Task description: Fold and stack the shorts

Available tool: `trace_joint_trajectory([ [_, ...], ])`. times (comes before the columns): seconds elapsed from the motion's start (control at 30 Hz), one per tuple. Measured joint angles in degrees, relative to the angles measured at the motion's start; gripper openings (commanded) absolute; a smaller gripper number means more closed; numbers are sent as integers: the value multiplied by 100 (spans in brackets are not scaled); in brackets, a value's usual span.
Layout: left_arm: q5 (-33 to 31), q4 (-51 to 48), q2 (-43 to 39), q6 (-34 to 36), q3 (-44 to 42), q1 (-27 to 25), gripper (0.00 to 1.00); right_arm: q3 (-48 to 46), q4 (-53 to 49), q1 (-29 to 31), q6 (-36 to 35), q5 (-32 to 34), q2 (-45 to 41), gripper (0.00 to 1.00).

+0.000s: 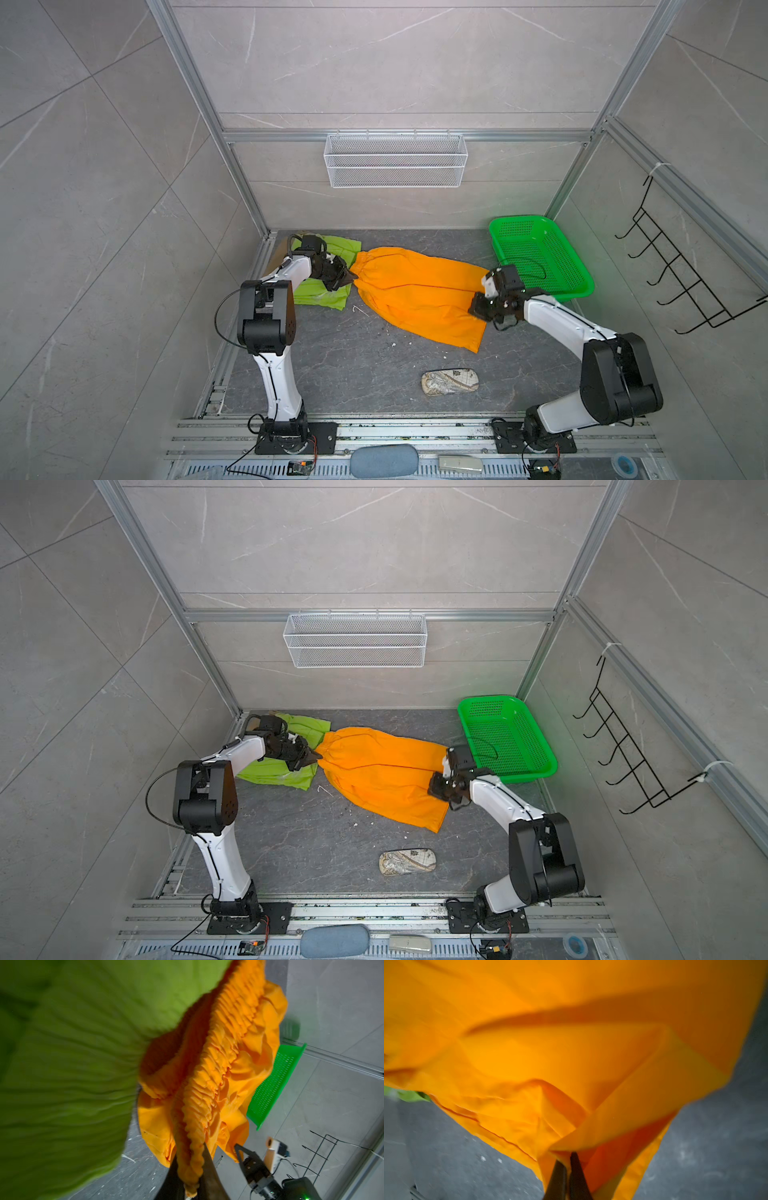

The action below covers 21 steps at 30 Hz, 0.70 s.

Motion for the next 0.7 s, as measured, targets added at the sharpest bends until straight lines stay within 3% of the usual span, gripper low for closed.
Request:
trace_joint_trajectory([
  [0.17, -181, -39, 0, 131, -107, 22, 22, -780, 212, 66, 210, 68, -214, 0],
  [0.37, -328, -17, 0, 164, -33, 7, 22, -756, 387, 26, 264, 354, -85, 0],
  [0.7, -306, 315, -122, 35, -680, -103, 23, 1781, -133, -431, -57, 835, 1644, 0],
])
